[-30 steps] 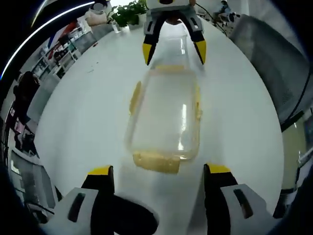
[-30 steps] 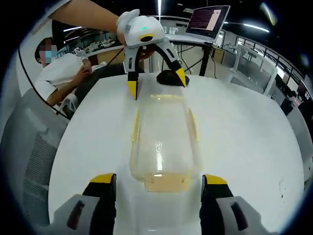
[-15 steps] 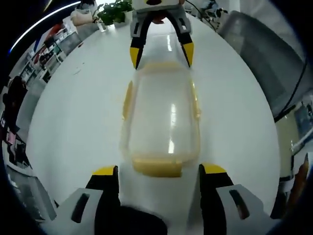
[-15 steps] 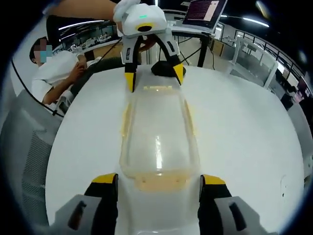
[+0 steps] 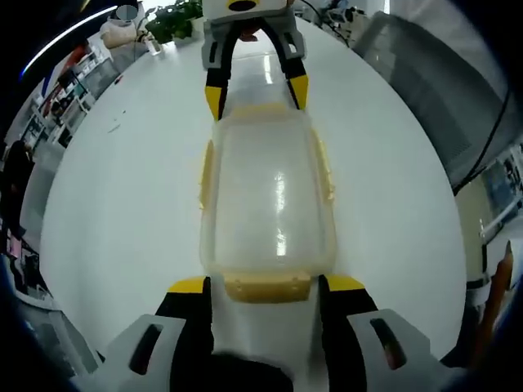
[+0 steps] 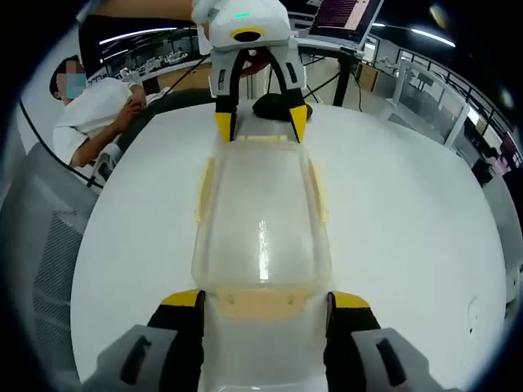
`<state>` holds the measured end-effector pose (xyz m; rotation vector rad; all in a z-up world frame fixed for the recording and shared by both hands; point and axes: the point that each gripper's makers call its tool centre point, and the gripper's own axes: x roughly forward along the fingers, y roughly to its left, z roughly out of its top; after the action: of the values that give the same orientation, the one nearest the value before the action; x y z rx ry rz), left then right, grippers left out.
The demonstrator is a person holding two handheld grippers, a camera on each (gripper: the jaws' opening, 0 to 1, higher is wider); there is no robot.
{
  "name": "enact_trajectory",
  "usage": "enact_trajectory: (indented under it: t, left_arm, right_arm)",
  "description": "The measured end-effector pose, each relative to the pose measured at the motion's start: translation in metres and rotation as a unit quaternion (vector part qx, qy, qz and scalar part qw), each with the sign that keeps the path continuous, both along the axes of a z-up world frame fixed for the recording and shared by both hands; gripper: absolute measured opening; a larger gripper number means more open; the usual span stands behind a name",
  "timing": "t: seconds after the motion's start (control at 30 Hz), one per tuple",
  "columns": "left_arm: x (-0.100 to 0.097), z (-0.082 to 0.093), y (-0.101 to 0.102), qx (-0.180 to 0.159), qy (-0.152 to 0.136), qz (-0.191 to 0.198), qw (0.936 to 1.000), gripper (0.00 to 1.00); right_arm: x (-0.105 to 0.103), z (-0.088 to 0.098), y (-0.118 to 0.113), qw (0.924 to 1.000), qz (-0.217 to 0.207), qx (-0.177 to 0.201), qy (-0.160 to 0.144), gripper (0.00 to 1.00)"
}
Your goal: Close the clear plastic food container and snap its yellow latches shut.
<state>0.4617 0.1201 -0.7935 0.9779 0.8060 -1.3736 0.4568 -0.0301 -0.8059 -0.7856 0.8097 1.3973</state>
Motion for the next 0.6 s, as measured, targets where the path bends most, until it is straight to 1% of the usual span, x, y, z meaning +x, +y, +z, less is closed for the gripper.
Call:
enact_trajectory:
  t: [0.03, 0.1, 0.13, 0.2, 0.3, 0.33, 0.37, 0.53, 0.6]
  left_arm:
    - [0.0000, 0.0004, 0.0002, 0.001, 0.002, 0.005, 1.0000, 0.48]
    - [-0.0012, 0.0011, 0.0014, 0.002, 0.004, 0.006, 1.0000, 0.41]
    - [-0.0001, 0.0025, 0.0025, 0.003, -0.001, 0.005, 1.0000, 0.38]
    - [-0.0010, 0.0041, 0.0029, 0.003, 0.000, 0.005, 1.0000, 0.38]
    - [-0.0012, 0.0061, 0.0040, 0.003, 0.000, 0.003, 1.0000, 0.38]
    - [-0.0006, 0.0058, 0.0028, -0.003, 0.009, 0.030, 0.9995, 0.38]
    - [-0.0012, 0.0062, 0.0044, 0.003, 0.005, 0.017, 0.9998, 0.38]
    - [-0.0012, 0.0044, 0.0044, 0.014, 0.003, 0.012, 0.9998, 0.38]
    - [-0.0004, 0.0036, 0.0051, 0.016, 0.010, 0.012, 0.9997, 0.38]
  right_arm:
    - [-0.0005, 0.0004, 0.0001, 1.0000, 0.002, 0.000, 0.000, 0.58]
    - [-0.0026, 0.0009, 0.0005, 1.0000, 0.008, 0.003, 0.000, 0.57]
    - [-0.0038, 0.0011, 0.0008, 0.9999, 0.014, 0.004, -0.001, 0.54]
    - [-0.0030, 0.0016, 0.0008, 0.9999, 0.015, 0.005, -0.002, 0.52]
    - [-0.0005, 0.0029, -0.0021, 0.9999, 0.013, 0.001, -0.005, 0.40]
    - [-0.0010, 0.0045, 0.0001, 0.9997, 0.022, 0.008, -0.007, 0.38]
    - [-0.0021, 0.0058, -0.0018, 0.9998, 0.019, 0.005, -0.005, 0.38]
    - [-0.0027, 0.0053, -0.0021, 0.9998, 0.020, 0.005, -0.006, 0.38]
    - [-0.0025, 0.0047, -0.0021, 0.9998, 0.020, 0.005, -0.005, 0.38]
